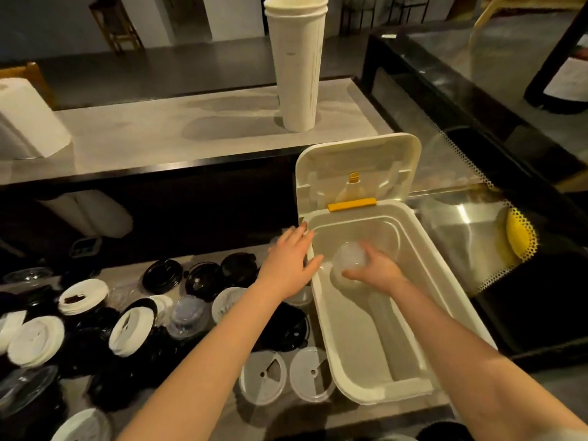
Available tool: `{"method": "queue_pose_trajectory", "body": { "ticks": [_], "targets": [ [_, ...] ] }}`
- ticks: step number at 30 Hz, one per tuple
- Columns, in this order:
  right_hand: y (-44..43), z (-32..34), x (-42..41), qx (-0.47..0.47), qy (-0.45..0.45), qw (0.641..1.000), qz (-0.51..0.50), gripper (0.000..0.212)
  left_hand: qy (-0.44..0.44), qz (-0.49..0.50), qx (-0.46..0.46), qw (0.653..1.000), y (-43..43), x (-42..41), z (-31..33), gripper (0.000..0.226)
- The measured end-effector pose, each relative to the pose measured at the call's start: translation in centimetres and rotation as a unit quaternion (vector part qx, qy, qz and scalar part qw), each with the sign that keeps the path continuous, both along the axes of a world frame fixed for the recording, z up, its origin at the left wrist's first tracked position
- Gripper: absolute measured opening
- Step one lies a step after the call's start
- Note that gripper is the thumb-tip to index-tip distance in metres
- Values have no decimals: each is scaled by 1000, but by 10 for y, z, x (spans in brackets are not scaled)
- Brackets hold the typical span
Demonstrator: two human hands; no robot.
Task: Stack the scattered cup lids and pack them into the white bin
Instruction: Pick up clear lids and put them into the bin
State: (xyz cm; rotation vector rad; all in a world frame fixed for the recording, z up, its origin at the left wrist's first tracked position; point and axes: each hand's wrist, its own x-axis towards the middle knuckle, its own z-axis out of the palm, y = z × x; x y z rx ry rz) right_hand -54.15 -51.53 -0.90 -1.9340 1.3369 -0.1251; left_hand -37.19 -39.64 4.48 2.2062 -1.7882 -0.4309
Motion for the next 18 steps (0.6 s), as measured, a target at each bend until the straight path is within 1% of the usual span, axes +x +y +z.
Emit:
{"method": "queue_pose_trajectory", "body": {
  "ticks": [3, 6, 8, 11, 15, 18],
  "targets": [
    [-3, -20, 9, 48, -12, 999, 15, 88, -25, 5, 21, 999, 2, 0, 2, 63],
    [0, -35, 19, 66, -52, 996, 13, 78, -57, -1, 27, 998, 0, 0, 3, 63],
    [0, -41, 21, 76, -55, 996, 4, 75, -71, -1, 24, 997, -1, -1, 2, 63],
    [-4, -43, 19, 45, 6, 998, 42, 84, -70, 5, 26, 997, -1, -1, 1, 62],
    [-2, -40, 20, 50, -2, 998, 30, 88, -80, 4, 28, 996, 0, -2, 1, 61],
    [1, -31, 20, 49, 18, 998, 35, 102, -83, -3, 34, 996, 1, -2, 3, 62]
  ]
}}
